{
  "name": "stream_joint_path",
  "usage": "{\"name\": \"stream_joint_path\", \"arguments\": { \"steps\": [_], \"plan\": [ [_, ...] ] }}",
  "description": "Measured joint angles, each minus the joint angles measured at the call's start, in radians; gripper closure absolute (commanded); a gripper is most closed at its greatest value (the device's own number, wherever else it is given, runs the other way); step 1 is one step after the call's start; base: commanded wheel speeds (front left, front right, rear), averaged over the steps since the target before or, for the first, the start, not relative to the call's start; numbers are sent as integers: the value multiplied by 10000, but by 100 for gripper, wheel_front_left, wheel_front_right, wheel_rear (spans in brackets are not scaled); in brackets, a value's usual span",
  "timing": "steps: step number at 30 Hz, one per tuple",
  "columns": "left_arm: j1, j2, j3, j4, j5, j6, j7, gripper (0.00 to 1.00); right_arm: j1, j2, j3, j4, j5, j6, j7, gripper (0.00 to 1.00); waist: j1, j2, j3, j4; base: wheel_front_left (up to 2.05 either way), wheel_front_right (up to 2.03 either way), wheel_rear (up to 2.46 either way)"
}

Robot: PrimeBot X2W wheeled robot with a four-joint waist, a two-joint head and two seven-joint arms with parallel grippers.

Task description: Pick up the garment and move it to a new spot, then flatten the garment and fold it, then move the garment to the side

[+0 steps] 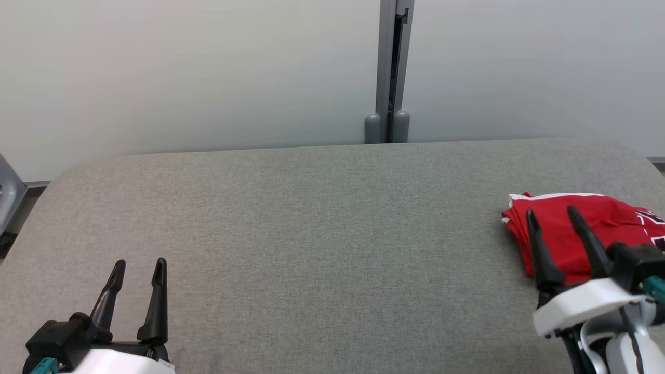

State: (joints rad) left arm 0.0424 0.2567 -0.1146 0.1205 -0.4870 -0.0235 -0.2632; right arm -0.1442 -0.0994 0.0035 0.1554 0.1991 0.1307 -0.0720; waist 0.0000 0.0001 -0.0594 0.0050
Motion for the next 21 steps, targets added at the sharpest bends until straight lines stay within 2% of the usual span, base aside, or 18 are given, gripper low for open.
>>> {"name": "stream_joint_path", "arguments": {
  "steps": [7, 13, 21],
  "plan": [
    [298, -596, 594, 251, 811, -194, -2, 0, 610, 236, 339, 696, 382, 0, -1177, 0, 0, 0, -128, 121, 0, 0, 0],
    [453, -1087, 834, 598, 1331, -522, 0, 0, 731, 265, 652, 1193, 635, 0, -1569, 0, 0, 0, -141, 94, 0, 0, 0],
    [435, -1331, 1104, 715, 1806, -813, 0, 0, 662, 268, 627, 1452, 545, 0, -1751, 0, 0, 0, -129, 96, 0, 0, 0]
  ]
}}
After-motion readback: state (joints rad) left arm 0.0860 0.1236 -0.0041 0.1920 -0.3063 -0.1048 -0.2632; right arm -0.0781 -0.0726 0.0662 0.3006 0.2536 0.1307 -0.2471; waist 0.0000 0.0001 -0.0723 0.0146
